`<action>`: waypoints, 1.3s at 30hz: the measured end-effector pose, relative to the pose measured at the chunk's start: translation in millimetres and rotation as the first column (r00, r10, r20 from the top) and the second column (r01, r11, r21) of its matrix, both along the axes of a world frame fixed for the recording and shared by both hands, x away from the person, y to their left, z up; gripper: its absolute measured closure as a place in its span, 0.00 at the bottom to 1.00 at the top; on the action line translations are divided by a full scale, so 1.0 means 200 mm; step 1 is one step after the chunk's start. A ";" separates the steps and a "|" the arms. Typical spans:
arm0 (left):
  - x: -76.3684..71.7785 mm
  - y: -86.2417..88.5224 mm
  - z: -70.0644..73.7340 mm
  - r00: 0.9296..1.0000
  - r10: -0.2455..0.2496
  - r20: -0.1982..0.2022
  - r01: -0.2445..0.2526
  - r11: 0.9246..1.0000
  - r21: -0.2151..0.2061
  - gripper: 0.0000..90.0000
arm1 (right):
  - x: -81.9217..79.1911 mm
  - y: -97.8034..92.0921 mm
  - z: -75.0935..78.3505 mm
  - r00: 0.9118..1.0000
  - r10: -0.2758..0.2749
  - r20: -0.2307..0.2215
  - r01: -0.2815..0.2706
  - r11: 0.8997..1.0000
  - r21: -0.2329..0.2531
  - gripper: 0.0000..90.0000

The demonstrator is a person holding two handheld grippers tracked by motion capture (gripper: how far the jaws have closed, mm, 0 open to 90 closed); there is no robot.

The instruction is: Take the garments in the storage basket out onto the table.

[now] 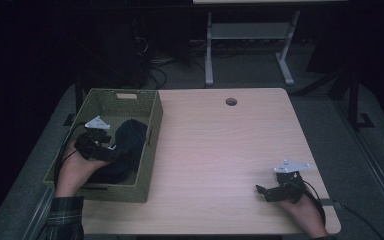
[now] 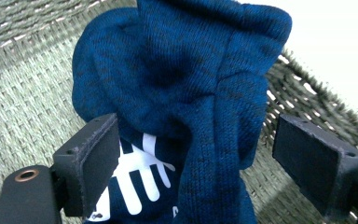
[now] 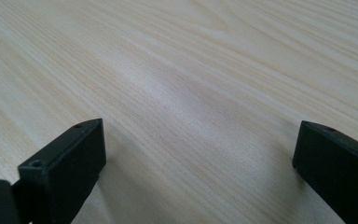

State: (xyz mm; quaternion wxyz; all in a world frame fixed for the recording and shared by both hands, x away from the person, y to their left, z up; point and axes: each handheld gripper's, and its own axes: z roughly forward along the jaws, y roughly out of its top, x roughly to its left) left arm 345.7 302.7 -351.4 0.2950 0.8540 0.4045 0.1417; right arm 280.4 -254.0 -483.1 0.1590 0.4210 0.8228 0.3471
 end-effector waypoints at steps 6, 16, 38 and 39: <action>0.02 0.00 -0.03 0.999 -0.003 -0.040 0.003 1.000 0.014 0.16 | 0.00 0.00 0.00 1.000 0.000 0.000 0.000 1.000 0.000 0.02; 0.05 -0.03 -0.10 0.996 -0.007 -0.085 0.013 0.998 0.068 0.16 | 0.00 0.00 0.00 1.000 -0.002 -0.001 0.002 1.000 0.000 0.02; 0.11 -0.05 -0.19 0.987 -0.017 -0.158 0.037 0.991 0.125 0.23 | 0.00 0.00 0.00 1.000 -0.001 -0.001 0.001 1.000 0.000 0.02; 0.11 -0.05 -0.20 0.987 -0.016 -0.158 0.036 0.992 0.123 0.23 | 0.00 0.00 0.00 1.000 -0.001 -0.001 0.001 1.000 0.001 0.02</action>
